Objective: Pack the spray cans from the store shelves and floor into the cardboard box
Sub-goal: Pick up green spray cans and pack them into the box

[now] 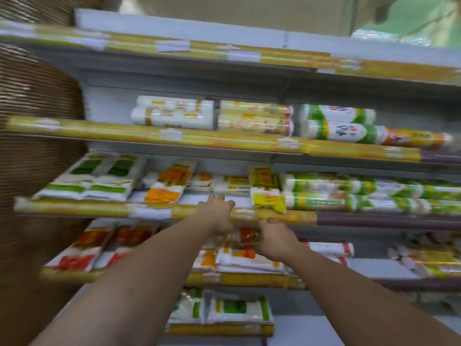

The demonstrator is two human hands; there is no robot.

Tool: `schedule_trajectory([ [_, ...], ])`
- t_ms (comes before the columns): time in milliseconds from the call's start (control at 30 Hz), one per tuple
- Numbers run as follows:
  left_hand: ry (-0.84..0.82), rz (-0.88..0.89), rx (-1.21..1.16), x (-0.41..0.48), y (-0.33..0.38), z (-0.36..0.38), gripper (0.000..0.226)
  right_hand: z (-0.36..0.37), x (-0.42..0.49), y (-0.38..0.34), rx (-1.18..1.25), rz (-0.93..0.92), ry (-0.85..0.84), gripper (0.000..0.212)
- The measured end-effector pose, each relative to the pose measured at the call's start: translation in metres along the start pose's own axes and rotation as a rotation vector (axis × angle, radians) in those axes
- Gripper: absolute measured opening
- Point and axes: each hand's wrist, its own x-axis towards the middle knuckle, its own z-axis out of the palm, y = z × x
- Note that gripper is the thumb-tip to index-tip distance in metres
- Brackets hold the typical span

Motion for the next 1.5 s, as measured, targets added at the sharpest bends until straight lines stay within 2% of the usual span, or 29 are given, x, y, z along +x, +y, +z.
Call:
schedule_trajectory([
  [167, -0.063, -0.113, -0.004, -0.058, -0.102, 0.025, 0.056, 0.048, 0.014, -0.096, 0.04, -0.091, -0.062, 0.083],
  [300, -0.199, -0.216, -0.021, -0.11, -0.175, 0.06, 0.059, 0.096, 0.014, -0.167, 0.05, -0.201, -0.16, 0.071],
  [433, -0.256, -0.312, -0.027, -0.155, -0.226, 0.11, 0.074, 0.158, 0.009, -0.216, 0.059, -0.291, -0.273, 0.077],
  [600, -0.401, -0.443, -0.131, -0.205, -0.264, 0.172, 0.062, 0.237, 0.002, -0.259, 0.063, -0.327, -0.448, 0.082],
  [667, -0.445, -0.48, -0.134, -0.222, -0.277, 0.197, 0.063, 0.267, 0.002, -0.275, 0.067, -0.341, -0.503, 0.086],
  [800, -0.512, -0.593, -0.216, -0.244, -0.302, 0.243, 0.065, 0.328, 0.009, -0.303, 0.054, -0.402, -0.597, 0.081],
  [1000, -0.564, -0.739, -0.307, -0.236, -0.357, 0.318, 0.066, 0.416, 0.061, -0.351, 0.046, -0.499, -0.78, 0.08],
  [1100, -0.591, -0.878, -0.386, -0.229, -0.385, 0.366, 0.063, 0.469, 0.086, -0.373, 0.037, -0.556, -0.855, 0.076],
  [1267, -0.693, -1.02, -0.493, -0.225, -0.404, 0.462, 0.066, 0.565, 0.105, -0.378, -0.025, -0.581, -0.95, 0.063],
  [1433, -0.72, -1.091, -0.581, -0.238, -0.396, 0.54, 0.067, 0.632, 0.11, -0.371, -0.065, -0.577, -1.058, 0.075],
  [1500, -0.723, -1.108, -0.605, -0.244, -0.394, 0.571, 0.067, 0.654, 0.107, -0.372, -0.054, -0.57, -1.088, 0.074],
])
